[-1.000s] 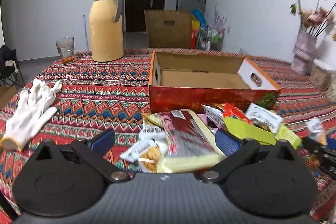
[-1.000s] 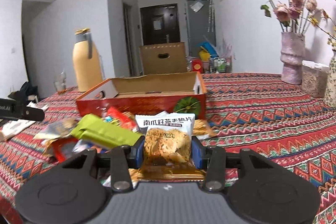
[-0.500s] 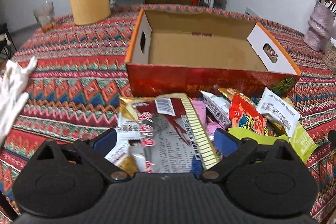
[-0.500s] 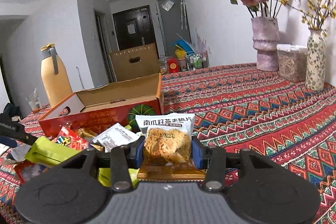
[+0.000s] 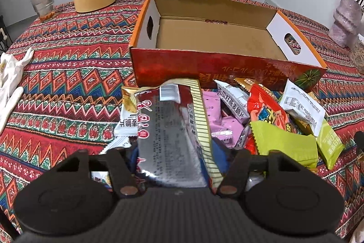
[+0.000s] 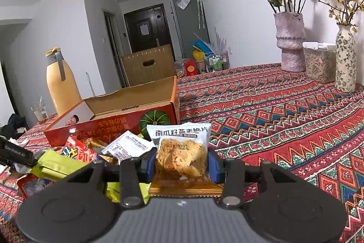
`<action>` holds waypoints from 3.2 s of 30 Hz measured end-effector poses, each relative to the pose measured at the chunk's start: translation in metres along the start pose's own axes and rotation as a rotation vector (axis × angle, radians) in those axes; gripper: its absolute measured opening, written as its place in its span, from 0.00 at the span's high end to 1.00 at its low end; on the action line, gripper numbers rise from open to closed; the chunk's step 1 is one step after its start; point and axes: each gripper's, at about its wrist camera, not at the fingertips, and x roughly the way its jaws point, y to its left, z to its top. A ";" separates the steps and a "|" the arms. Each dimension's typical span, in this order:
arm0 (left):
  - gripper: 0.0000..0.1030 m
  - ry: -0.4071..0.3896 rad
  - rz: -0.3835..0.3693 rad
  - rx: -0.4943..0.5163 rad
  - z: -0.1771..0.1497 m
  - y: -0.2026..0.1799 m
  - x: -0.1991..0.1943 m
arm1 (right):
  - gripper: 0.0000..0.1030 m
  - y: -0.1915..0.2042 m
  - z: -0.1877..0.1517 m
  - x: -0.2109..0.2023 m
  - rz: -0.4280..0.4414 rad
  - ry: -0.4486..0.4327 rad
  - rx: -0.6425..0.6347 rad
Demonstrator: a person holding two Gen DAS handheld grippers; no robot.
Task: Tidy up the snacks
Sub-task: 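Carry the cracker packet and silver bar toward the open cardboard box, then open both grippers to drop the packets into the box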
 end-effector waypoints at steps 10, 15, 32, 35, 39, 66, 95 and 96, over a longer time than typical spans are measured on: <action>0.58 -0.059 -0.015 -0.041 -0.005 0.020 -0.018 | 0.57 0.009 0.002 -0.011 0.000 -0.020 -0.022; 0.58 -0.125 -0.016 -0.040 -0.003 0.026 -0.036 | 0.57 0.016 0.005 -0.014 0.004 -0.032 -0.034; 0.58 -0.375 -0.042 -0.035 0.057 0.002 -0.066 | 0.57 0.064 0.081 0.023 0.086 -0.097 -0.095; 0.58 -0.394 -0.043 -0.040 0.072 -0.005 -0.062 | 0.57 0.071 0.099 0.041 0.099 -0.085 -0.083; 0.58 -0.422 -0.026 -0.035 0.090 -0.017 -0.050 | 0.57 0.083 0.117 0.071 0.082 -0.061 -0.097; 0.42 -0.400 0.031 0.009 0.099 -0.025 0.053 | 0.53 0.096 0.093 0.199 0.002 0.151 -0.117; 0.00 -0.555 0.012 -0.054 0.081 -0.015 -0.036 | 0.00 0.093 0.119 0.102 -0.010 -0.075 -0.115; 0.00 -0.558 0.011 -0.051 0.078 -0.013 -0.040 | 0.00 0.093 0.118 0.095 -0.008 -0.080 -0.122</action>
